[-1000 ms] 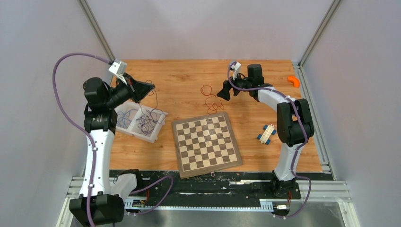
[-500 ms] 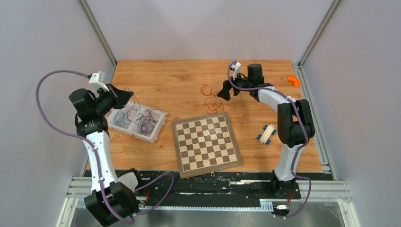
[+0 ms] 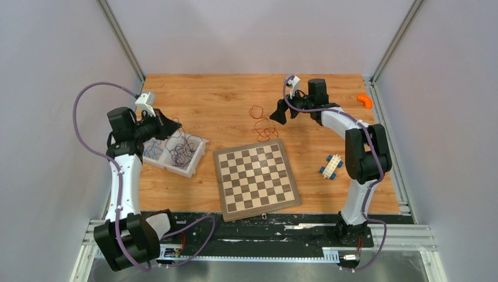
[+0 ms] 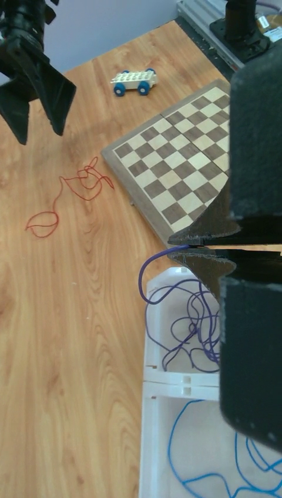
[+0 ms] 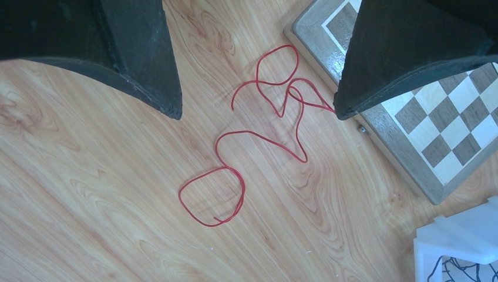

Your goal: Untangle the cables

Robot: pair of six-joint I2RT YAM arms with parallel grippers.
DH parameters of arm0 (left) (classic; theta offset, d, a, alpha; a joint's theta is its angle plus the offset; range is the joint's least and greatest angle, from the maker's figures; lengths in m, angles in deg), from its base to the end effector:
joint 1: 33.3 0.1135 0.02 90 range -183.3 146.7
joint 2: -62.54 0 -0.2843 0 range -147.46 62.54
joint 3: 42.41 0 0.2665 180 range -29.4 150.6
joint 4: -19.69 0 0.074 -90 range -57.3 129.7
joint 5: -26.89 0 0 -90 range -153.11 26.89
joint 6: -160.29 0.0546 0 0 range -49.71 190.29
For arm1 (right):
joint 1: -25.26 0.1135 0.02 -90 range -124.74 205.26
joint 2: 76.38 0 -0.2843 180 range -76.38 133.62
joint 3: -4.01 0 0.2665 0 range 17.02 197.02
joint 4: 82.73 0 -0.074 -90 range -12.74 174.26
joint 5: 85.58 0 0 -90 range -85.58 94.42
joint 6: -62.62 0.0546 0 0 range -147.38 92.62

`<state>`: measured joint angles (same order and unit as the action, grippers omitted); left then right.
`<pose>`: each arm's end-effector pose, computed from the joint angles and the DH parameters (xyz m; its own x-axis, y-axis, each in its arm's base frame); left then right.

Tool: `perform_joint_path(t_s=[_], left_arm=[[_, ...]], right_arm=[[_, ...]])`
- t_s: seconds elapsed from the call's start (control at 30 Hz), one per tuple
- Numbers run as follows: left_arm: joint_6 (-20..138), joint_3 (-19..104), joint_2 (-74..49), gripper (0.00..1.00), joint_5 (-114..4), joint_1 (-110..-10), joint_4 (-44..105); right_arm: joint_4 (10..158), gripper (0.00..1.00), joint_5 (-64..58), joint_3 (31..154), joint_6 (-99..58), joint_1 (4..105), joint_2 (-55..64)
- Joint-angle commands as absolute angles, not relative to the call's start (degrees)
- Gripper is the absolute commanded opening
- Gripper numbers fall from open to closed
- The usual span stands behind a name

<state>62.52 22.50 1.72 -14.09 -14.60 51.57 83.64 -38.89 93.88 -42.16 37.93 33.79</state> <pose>0.2447 0.0393 0.3295 -0.4947 -0.2610 -0.8290 0.3588 0.8074 -0.4683 0.4429 0.1379 0.2244 -0.3442 -0.2676 -0.8999 -0.8302 0.5345 0.1585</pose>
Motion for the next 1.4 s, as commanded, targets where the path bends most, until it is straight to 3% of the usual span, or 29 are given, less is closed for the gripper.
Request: perform_joint_path(t_s=[0.0, 0.27, 0.5, 0.7, 0.97, 1.23, 1.37], left_arm=[[63.6, 20.0, -2.5, 0.00, -17.9, -15.4, 52.0], [70.0, 22.0, -13.5, 0.00, -27.3, -19.7, 61.4], [69.0, 26.4, -21.6, 0.00, -42.9, -26.2, 63.1], [65.9, 30.0, -27.1, 0.17, -50.4, -31.5, 62.0], [62.9, 32.5, -30.3, 0.25, -50.7, -35.1, 62.7], [63.9, 34.9, -20.9, 0.55, -48.5, -35.0, 67.3], [65.3, 37.5, -17.9, 0.81, -47.8, -35.1, 70.8]], right_arm=[[84.4, 1.00, -39.1, 94.3, -42.5, 37.5, 30.9], [82.9, 1.00, -39.0, 93.6, -42.5, 36.7, 30.1], [82.7, 1.00, -38.6, 93.7, -42.3, 36.7, 30.1], [82.5, 1.00, -37.7, 94.0, -42.4, 36.6, 30.0], [81.8, 1.00, -37.5, 94.9, -42.6, 36.5, 30.1], [79.9, 1.00, -38.1, 95.9, -44.0, 36.4, 31.2], [76.1, 1.00, -38.2, 98.4, -45.1, 36.4, 33.7]])
